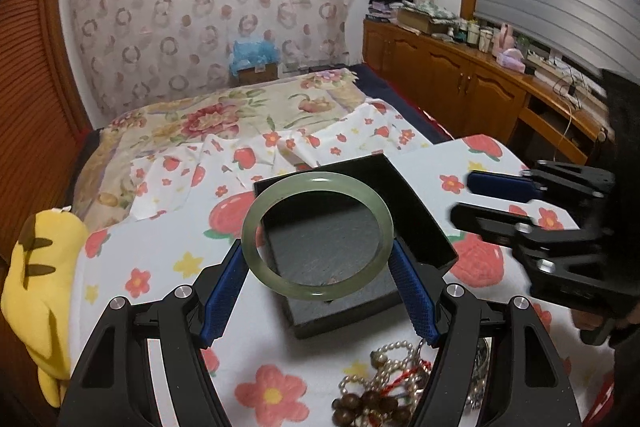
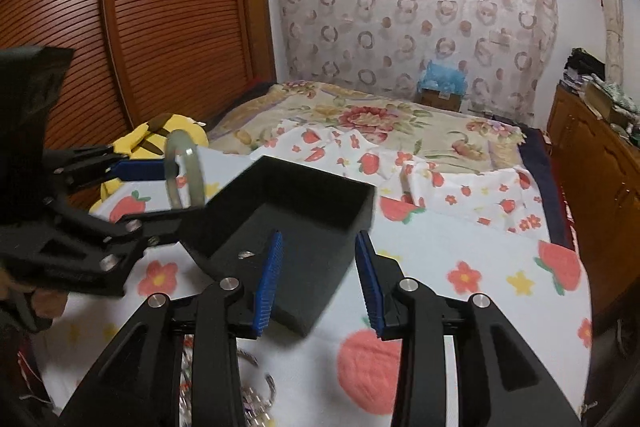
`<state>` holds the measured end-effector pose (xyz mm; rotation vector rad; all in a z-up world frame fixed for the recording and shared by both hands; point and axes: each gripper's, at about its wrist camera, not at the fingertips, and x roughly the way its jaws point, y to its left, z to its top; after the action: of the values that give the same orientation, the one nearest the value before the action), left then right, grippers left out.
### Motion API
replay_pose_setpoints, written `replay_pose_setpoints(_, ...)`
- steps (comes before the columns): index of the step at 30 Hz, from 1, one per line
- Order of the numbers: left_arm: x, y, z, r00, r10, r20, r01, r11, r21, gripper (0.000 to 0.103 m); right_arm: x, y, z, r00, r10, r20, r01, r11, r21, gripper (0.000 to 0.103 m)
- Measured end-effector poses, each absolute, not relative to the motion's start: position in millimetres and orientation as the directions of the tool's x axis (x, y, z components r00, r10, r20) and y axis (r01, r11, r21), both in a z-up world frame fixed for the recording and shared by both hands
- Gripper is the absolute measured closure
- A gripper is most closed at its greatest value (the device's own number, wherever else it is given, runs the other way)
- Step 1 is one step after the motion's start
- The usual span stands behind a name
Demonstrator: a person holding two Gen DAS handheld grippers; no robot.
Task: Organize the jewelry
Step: 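Carry the jade bangle into the black box and open the left tool, then grasp a silver bangle with the right tool while the left tool grasps the wooden bead bracelet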
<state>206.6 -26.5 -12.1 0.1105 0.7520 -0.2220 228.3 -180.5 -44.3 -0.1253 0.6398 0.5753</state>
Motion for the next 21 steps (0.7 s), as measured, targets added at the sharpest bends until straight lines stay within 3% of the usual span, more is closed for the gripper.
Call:
replay_pose_setpoints(9,223,-45,-27,0.678,-0.131,-0.724,0.246,0.968,0.055,0.034,197,-199,-48,0.638,0.480,-0.602,-0.555,0.829,0.074,0.063)
replay_pose_setpoints(12,219,-46,-26,0.686,-0.135,-0.715,0.251,0.966,0.059,0.028,187,-197,-54,0.620,0.498,-0.606,-0.570,0.817,0.088,0.063)
replay_pose_setpoints(21,192,-33,-11,0.714,-0.147,-0.684,0.242,0.969,0.044,0.027,158,-176,-67,0.547,0.549,-0.632,-0.638,0.762,0.110,0.063)
